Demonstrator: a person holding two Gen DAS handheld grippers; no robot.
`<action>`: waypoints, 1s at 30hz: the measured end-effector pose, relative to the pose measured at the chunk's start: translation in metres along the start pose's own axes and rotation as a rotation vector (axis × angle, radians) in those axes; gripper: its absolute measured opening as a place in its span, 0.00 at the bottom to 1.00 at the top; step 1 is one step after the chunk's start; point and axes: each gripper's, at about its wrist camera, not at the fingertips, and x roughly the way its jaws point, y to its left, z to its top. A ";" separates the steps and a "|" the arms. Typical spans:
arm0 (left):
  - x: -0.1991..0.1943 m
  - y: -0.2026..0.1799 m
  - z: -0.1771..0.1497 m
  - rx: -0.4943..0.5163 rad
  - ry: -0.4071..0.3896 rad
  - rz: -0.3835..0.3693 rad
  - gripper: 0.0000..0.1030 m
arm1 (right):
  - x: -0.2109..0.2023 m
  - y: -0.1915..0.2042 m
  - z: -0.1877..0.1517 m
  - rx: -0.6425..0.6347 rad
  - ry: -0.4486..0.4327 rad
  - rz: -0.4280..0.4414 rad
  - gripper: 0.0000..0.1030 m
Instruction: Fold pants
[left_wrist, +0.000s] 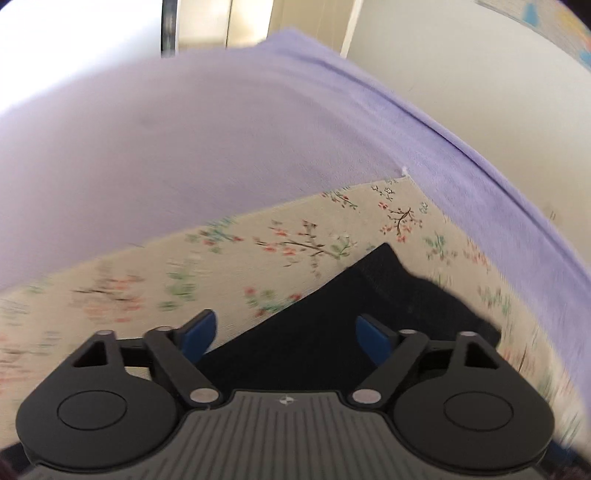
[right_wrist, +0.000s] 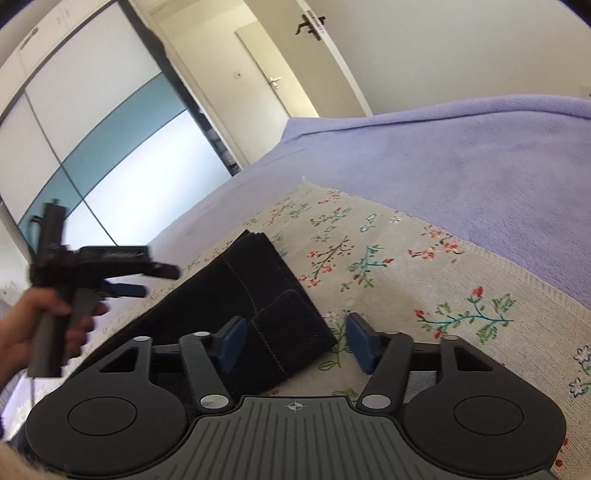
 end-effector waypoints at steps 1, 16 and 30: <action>0.011 -0.001 0.005 -0.017 0.021 -0.031 1.00 | -0.001 -0.002 0.000 0.015 0.003 0.005 0.42; 0.034 -0.042 0.010 0.090 0.005 -0.022 0.76 | -0.016 -0.004 0.003 0.022 0.007 -0.085 0.31; 0.008 -0.057 -0.006 0.074 -0.179 0.135 0.49 | -0.002 0.013 -0.003 -0.062 0.030 0.034 0.08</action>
